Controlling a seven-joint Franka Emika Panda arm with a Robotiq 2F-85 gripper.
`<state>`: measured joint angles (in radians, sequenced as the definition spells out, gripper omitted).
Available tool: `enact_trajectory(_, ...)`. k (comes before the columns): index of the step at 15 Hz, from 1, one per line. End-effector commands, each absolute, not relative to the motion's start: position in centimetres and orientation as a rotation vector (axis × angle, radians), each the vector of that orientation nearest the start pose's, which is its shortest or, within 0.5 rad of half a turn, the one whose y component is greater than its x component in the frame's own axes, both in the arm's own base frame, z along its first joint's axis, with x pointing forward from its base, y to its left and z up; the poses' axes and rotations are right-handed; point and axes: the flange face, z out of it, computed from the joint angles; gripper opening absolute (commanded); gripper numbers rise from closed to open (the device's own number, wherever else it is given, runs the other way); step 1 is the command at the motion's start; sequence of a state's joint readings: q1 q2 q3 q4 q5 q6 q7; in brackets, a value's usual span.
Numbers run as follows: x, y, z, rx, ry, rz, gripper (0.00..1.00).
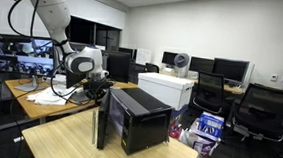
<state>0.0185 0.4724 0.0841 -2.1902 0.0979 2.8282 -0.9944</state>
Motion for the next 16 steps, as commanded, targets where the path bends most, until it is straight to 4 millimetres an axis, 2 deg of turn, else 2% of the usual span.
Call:
enact_trajectory(1, 56.5, 3.5, 18.5, -2.856, -1.413, -0.147, 0.03)
enact_trajectory(3, 57.0, 2.2, 18.6, -2.914, -1.36, -0.164, 0.03)
enact_trajectory(9, 60.9, -3.6, 21.1, -3.144, -1.158, -0.472, 0.02)
enact_trajectory(12, 62.9, -6.6, 21.0, -3.244, -1.063, -0.558, 0.03)
enact_trajectory(15, 63.4, -6.9, 21.0, -3.28, -0.952, -0.544, 0.02)
enact_trajectory(16, 61.5, -4.1, 22.0, -3.166, -0.954, -0.352, 0.02)
